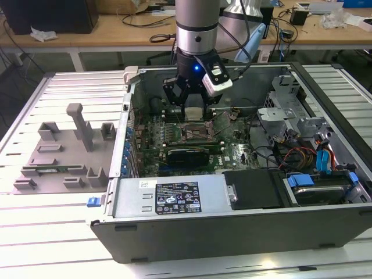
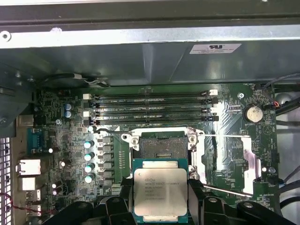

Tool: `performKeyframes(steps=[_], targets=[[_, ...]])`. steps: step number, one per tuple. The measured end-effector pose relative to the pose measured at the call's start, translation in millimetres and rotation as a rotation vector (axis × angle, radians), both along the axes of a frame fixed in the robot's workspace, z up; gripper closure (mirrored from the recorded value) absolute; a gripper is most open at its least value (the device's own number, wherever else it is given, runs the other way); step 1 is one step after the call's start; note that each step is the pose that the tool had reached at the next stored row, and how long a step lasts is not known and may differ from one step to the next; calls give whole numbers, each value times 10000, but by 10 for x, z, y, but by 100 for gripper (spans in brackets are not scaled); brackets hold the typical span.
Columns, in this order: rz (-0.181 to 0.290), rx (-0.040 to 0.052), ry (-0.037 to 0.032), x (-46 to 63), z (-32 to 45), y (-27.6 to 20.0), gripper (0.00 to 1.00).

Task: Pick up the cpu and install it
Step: 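Pick up the cpu and move it towards the insertion slot, then place the cpu into insertion slot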

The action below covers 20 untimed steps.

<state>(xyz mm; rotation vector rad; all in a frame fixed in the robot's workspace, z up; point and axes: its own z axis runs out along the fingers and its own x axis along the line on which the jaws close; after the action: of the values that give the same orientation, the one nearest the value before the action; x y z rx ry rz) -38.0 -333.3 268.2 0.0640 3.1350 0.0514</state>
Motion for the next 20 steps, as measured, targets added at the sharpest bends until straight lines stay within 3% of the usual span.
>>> performKeyframes(steps=[12, 19, 20], targets=[[-9, 0, 0, 2, -1, 0, 45], [-943, 1, 0, 3, -2, 0, 45], [-1393, 1, -1, 3, -2, 0, 45]])
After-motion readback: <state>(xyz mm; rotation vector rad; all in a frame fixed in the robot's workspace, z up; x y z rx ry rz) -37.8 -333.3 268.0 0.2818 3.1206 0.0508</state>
